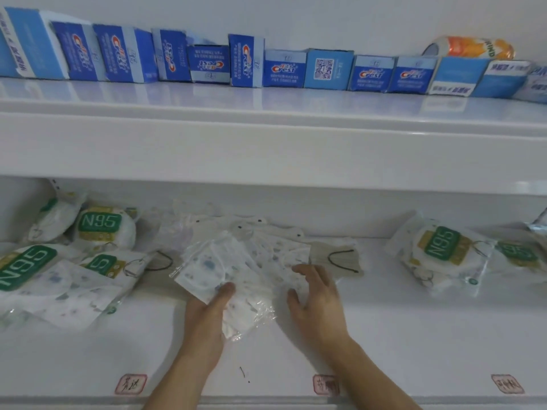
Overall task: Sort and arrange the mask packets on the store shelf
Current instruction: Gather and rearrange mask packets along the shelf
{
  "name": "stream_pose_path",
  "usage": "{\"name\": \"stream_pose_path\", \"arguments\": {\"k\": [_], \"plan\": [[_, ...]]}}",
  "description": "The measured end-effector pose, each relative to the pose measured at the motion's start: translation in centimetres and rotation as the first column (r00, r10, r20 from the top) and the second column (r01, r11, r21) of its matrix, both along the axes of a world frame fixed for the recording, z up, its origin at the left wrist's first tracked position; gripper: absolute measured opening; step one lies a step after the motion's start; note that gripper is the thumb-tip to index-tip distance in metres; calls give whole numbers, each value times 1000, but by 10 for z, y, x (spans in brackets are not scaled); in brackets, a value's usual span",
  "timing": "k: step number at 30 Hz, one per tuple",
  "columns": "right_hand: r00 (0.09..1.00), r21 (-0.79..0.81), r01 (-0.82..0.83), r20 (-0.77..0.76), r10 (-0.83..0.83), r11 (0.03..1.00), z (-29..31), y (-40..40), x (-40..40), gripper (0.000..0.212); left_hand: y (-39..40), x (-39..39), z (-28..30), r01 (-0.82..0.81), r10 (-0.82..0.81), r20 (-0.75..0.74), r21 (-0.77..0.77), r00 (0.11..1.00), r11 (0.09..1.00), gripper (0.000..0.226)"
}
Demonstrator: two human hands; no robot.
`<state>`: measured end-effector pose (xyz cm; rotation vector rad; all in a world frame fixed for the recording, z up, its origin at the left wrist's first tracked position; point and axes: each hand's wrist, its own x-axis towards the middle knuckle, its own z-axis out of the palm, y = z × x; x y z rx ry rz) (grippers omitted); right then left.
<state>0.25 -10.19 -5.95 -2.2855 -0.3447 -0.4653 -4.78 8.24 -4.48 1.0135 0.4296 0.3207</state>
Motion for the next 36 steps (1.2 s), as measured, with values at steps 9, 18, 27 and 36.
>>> {"name": "stream_pose_path", "arguments": {"k": [9, 18, 27, 36], "plan": [[995, -577, -71, -94, 20, 814, 13, -26, 100, 27, -11, -10, 8, -6, 6, -1, 91, 1000, 996, 41], [996, 141, -8, 92, -5, 990, 39, -45, 73, 14, -40, -7, 6, -186, 187, 28, -24, 982, 982, 57], [866, -174, -472, 91, 492, 864, 7, -23, 7, 47, -93, -4, 10, -125, 128, 27, -77, 991, 989, 55], [907, -574, -416, -321, 274, 705, 24, -106, 40, 31, -37, -3, 9, -193, 183, -90, -129, 979, 973, 47]]}}
